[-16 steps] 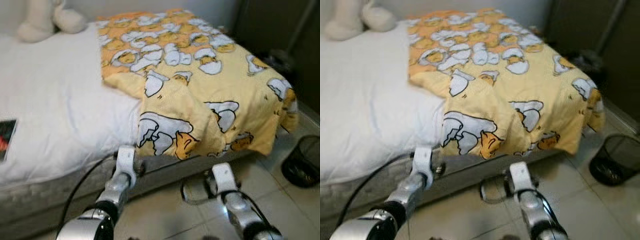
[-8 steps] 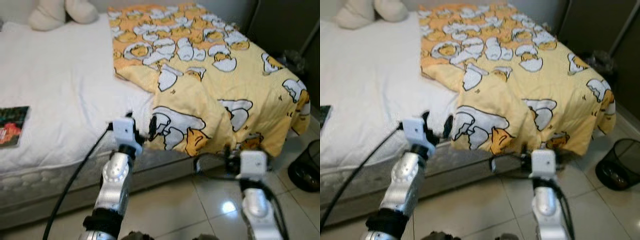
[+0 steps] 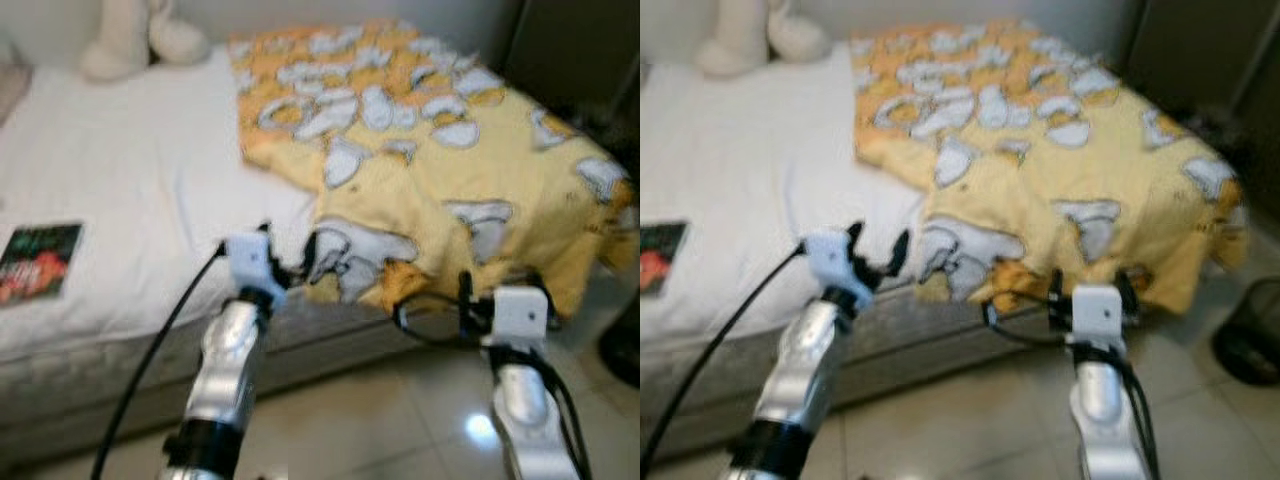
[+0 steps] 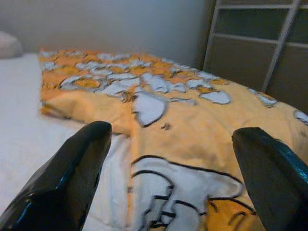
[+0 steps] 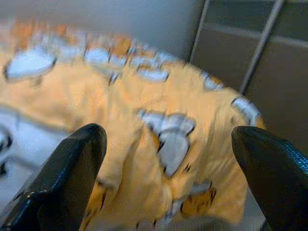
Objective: Clean up the room
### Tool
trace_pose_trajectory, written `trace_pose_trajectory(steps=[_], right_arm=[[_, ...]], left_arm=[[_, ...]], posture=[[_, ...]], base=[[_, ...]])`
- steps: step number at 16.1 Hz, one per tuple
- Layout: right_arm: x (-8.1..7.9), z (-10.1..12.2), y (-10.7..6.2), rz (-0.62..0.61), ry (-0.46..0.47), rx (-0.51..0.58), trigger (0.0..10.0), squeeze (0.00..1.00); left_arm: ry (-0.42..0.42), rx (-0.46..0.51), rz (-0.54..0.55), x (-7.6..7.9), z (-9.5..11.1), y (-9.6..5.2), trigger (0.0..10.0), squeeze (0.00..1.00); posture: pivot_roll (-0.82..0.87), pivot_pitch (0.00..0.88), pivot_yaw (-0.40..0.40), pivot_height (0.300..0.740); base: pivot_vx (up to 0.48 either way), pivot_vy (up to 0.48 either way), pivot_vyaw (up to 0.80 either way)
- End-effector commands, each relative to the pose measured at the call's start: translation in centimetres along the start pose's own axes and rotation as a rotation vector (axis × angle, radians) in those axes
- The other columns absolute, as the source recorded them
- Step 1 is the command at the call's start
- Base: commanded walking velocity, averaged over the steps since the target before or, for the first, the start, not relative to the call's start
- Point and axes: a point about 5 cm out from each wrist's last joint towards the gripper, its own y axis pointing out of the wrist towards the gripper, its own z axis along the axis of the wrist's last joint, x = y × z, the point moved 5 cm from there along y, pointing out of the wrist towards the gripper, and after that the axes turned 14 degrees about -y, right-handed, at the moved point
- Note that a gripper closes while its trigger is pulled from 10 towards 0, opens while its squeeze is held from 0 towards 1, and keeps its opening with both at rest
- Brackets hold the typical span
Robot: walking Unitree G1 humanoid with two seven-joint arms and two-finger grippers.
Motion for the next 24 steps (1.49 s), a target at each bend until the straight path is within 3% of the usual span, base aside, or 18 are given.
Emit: trace_pose_trajectory(steps=[1, 5, 8, 10, 14, 16, 18, 19, 21, 24], right_arm=[[-0.5, 1.0, 0.3, 0.014, 0.017, 0.023, 10.0, 0.0], [-0.7, 0.8, 0.3, 0.026, 0.015, 0.009, 10.0, 0.0], [-1.1, 0.3, 0.1, 0.055, 0.003, -0.017, 10.0, 0.0], [-1.0, 0.2, 0.2, 0.056, 0.006, -0.012, 10.0, 0.0], [-1.3, -0.1, 0.4, 0.07, -0.004, -0.035, 10.0, 0.0], [-1.3, -0.4, 0.3, 0.071, -0.016, -0.045, 10.0, 0.0], [-2.0, -0.8, -0.2, 0.116, -0.001, -0.061, 10.0, 0.0], [-2.2, -0.9, -0.5, 0.129, -0.002, -0.066, 10.0, 0.0], [-2.3, -0.9, -1.1, 0.151, -0.01, -0.072, 10.0, 0.0], [-1.2, -1.5, -3.4, 0.175, -0.049, -0.088, 10.0, 0.0]], left_arm=[[-0.024, -0.005, 0.039, -0.8, 0.0, -0.3, 10.0, 0.0], [0.002, -0.043, -0.025, 0.2, -0.7, -0.6, 10.0, 0.0], [0.009, -0.096, -0.052, 0.8, -1.7, -0.6, 10.0, 0.0], [0.016, -0.157, 0.048, -0.8, -2.8, -0.3, 10.0, 0.0], [0.035, -0.19, 0.089, -2.0, -3.2, 0.0, 10.0, 0.0], [0.06, -0.219, 0.14, -3.4, -3.5, 0.4, 10.0, 0.0], [0.075, -0.283, 0.205, -5.2, -4.5, 1.2, 10.0, 0.0], [0.072, -0.374, 0.208, -5.5, -6.0, 1.3, 10.0, 0.0], [0.099, -0.427, 0.241, -5.9, -6.8, 1.5, 10.0, 0.0], [0.114, -0.376, 0.361, -7.8, -5.1, 2.2, 10.0, 0.0]], posture=[[-0.21, 0.0, 0.065, 0.719], [-0.21, 0.0, 0.065, 0.719], [-0.21, 0.0, 0.064, 0.719], [-0.21, 0.0, 0.062, 0.719], [-0.22, 0.0, 0.063, 0.719], [-0.21, 0.0, 0.056, 0.719], [-0.21, 0.0, 0.047, 0.719], [-0.22, 0.006, 0.043, 0.719], [-0.26, 0.046, 0.03, 0.719], [-0.32, 0.109, 0.015, 0.719]], base=[[0.48, 0.0, 0.0], [0.48, 0.0, 0.0], [0.466, 0.0, -0.79], [0.0, 0.0, -0.36], [0.0, 0.0, -0.4], [0.0, 0.0, -0.8], [0.0, 0.0, 0.0], [0.0, 0.0, 0.0], [0.0, 0.0, 0.0], [0.0, 0.0, 0.0]])
